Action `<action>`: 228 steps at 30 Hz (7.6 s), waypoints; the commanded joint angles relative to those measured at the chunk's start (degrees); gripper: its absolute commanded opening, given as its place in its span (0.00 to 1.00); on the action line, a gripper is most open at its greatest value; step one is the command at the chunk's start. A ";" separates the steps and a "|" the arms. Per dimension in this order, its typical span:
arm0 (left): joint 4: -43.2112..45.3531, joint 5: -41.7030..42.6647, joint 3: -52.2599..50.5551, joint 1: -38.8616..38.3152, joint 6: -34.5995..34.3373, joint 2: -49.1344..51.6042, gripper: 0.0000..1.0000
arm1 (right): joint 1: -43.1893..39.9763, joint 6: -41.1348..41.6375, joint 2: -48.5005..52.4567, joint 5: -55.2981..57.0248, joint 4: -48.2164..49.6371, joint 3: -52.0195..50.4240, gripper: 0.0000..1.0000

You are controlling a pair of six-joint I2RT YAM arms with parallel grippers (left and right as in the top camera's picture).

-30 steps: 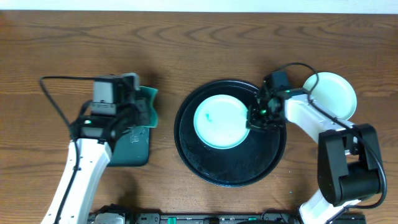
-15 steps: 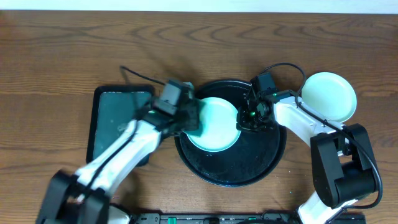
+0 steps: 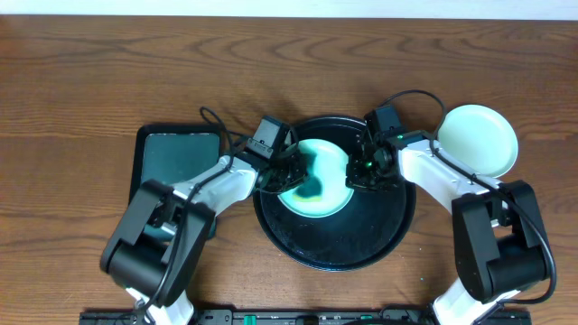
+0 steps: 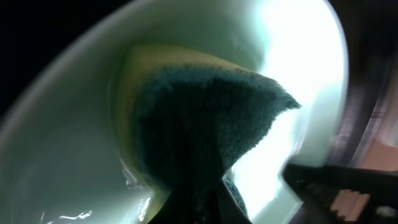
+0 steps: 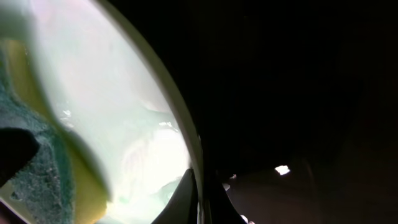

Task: Clean dirty plates on tray and stack at the side
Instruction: 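Scrub the green plate with the sponge while right gripper holds rim, then return the sponge to the basin with the left gripper and release, then lift the green plate off the tray with the right gripper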

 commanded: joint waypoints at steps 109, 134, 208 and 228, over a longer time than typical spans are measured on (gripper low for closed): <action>-28.00 -31.80 13.62 5.99 16.94 4.46 0.07 | 1.01 -0.72 0.52 2.84 -6.27 -0.48 0.01; -44.13 -41.88 17.20 9.97 21.44 -19.43 0.07 | 1.01 -0.74 0.52 2.82 -5.03 -0.48 0.01; -44.94 -27.08 11.54 12.09 23.65 -38.29 0.79 | -11.85 -19.98 -9.05 -40.44 -11.26 0.17 0.02; -46.47 -27.12 11.43 12.09 23.67 -36.50 0.79 | -9.94 -15.32 -27.26 5.99 -8.00 0.20 0.02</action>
